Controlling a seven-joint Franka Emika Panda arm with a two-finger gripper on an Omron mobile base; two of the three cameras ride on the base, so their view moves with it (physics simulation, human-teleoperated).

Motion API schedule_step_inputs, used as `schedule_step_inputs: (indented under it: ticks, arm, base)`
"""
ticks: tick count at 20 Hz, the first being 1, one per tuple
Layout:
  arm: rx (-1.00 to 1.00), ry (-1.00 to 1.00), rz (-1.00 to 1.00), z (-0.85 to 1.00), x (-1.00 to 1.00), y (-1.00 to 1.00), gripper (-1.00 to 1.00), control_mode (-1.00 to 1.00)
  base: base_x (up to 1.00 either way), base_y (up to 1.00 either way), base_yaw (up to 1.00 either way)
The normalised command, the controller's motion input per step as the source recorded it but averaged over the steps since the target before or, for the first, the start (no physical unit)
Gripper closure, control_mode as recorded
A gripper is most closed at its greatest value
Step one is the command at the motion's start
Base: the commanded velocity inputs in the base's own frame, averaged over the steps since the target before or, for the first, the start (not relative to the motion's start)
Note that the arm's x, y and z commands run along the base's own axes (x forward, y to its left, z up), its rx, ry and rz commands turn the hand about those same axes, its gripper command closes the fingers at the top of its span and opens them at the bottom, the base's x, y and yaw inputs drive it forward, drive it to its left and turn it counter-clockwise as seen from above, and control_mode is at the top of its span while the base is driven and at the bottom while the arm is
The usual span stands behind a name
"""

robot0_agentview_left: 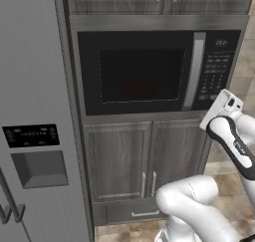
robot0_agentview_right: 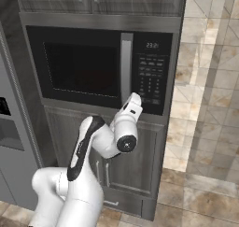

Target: Remove the pear from the bowl and place it on the small plate. Then place the bowl with only the steak in the microwave, close the door, and press the start button to microwave the steak.

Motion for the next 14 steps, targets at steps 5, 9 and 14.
schedule_step_inputs:
  ticks: [5, 9, 14]
  arm:
    - [0.03, 0.0, 0.04, -0.19, 0.31, -0.08, -1.0, -1.0]
    - [0.03, 0.0, 0.04, -0.14, 0.29, -0.11, -1.0, -1.0]
    - [0.03, 0.0, 0.03, -0.24, 0.32, -0.14, -1.0, -1.0]
  base:
    - [0.0, 0.0, 0.0]
    - [0.0, 0.0, 0.0]
    - [0.0, 0.0, 0.0]
